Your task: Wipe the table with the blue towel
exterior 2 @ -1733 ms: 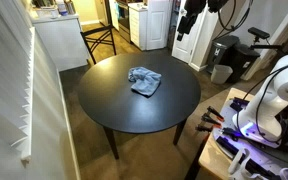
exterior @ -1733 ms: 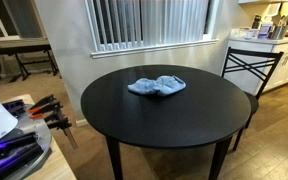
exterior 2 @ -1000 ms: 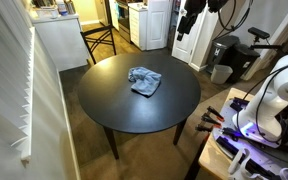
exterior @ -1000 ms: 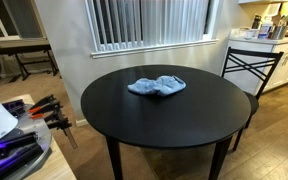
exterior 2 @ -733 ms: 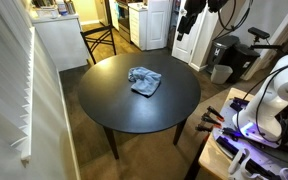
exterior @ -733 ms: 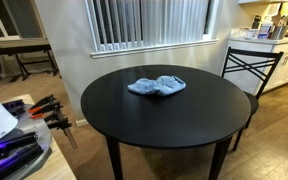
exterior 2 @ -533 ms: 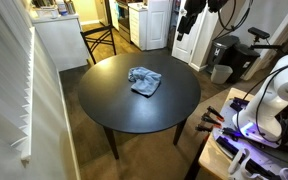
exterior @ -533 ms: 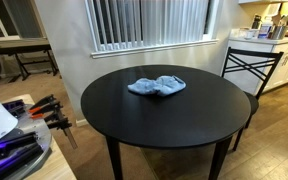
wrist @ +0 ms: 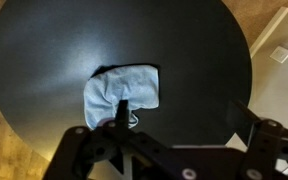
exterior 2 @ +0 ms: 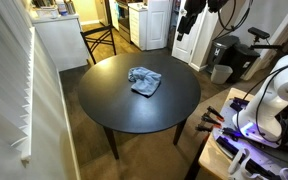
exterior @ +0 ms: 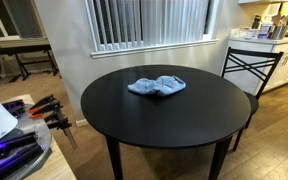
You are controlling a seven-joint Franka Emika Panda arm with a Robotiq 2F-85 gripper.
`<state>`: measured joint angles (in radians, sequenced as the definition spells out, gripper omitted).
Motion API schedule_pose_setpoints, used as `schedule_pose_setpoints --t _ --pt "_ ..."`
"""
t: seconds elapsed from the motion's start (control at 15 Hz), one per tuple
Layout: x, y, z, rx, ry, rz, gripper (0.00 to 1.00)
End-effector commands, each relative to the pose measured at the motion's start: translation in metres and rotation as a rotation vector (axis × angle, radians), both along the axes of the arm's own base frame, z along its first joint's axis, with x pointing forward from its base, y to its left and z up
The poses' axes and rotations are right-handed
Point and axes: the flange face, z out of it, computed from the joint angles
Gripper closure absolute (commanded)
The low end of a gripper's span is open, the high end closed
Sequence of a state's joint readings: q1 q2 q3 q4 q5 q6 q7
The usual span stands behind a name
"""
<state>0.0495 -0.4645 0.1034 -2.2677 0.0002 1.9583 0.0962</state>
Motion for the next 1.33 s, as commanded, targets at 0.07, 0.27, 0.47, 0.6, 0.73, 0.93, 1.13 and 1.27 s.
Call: schedule_pose_setpoints --t 0.07,0.27,0.47,0.6,0.73,0.93,1.13,1.27 --pt "0.034 -0.003 -0.022 0.000 0.043 -0.027 0.00" --pt "0.077 -0.016 -0.056 -0.002 0.058 -0.097 0.00" --pt "0.121 -0.030 -0.099 -0.003 0.072 -0.159 0.00" --pt "0.145 -0.038 -0.127 -0.003 0.072 -0.193 0.00" --pt "0.164 -0.045 -0.153 0.013 0.081 -0.217 0.00" --pt "0.190 -0.057 -0.185 0.016 0.024 -0.254 0.00" --pt "0.215 -0.064 -0.214 -0.025 -0.072 -0.292 0.00" --pt "0.228 -0.070 -0.235 -0.071 -0.080 -0.324 0.00"
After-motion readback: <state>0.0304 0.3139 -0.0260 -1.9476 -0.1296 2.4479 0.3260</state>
